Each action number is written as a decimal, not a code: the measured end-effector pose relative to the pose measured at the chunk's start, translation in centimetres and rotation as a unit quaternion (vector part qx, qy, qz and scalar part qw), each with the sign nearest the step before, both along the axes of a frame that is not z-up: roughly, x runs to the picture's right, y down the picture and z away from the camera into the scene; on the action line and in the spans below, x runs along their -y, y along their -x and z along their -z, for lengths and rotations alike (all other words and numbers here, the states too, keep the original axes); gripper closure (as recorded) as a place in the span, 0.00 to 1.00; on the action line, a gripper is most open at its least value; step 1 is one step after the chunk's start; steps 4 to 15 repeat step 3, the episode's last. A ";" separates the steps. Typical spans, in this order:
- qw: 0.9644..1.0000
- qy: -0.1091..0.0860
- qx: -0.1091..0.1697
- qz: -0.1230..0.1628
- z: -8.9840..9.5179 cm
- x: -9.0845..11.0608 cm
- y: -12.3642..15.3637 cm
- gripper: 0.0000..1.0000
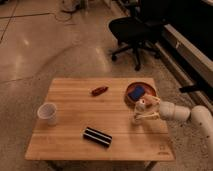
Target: Stand the bottle upright
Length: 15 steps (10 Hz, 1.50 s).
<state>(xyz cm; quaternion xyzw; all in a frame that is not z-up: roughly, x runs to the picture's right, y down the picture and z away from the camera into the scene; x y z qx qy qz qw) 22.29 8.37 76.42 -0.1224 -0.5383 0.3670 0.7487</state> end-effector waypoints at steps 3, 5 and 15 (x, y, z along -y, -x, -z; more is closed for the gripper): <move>1.000 0.000 0.001 0.001 0.0 -0.1 0.0 0.20; 1.000 0.000 0.001 0.001 0.0 -0.1 0.0 0.20; 1.000 0.000 0.001 0.001 0.0 -0.1 0.0 0.20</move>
